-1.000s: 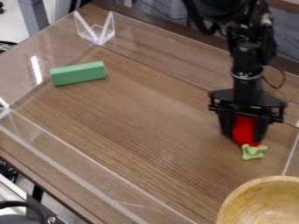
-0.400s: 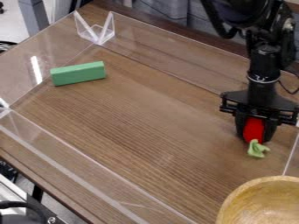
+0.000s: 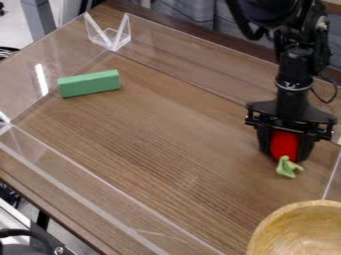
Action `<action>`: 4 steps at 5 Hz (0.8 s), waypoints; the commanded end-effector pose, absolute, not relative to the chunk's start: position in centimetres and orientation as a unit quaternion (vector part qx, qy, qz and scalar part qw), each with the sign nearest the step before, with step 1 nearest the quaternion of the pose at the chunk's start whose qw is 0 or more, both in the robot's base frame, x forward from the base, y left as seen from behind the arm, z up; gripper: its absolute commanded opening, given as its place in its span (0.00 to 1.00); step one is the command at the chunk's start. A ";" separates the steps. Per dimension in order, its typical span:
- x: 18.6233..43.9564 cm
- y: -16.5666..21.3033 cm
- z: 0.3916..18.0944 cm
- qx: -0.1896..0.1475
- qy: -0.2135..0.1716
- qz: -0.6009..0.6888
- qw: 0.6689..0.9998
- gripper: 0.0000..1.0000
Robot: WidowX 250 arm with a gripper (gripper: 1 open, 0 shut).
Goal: Move the red fruit to the left
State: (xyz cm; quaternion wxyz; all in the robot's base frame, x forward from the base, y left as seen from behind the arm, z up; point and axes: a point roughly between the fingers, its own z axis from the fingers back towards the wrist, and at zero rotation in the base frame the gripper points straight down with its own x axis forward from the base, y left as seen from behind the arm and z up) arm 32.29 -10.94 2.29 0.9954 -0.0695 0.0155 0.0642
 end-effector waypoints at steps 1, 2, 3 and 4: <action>33.6 -10.9 4.5 -0.084 -0.022 0.059 0.994 1.00; 33.4 -11.1 4.6 -0.087 -0.023 0.053 0.994 1.00; 33.5 -10.9 4.1 -0.089 -0.026 0.047 0.995 0.00; 33.6 -10.8 3.6 -0.089 -0.027 0.043 0.995 0.00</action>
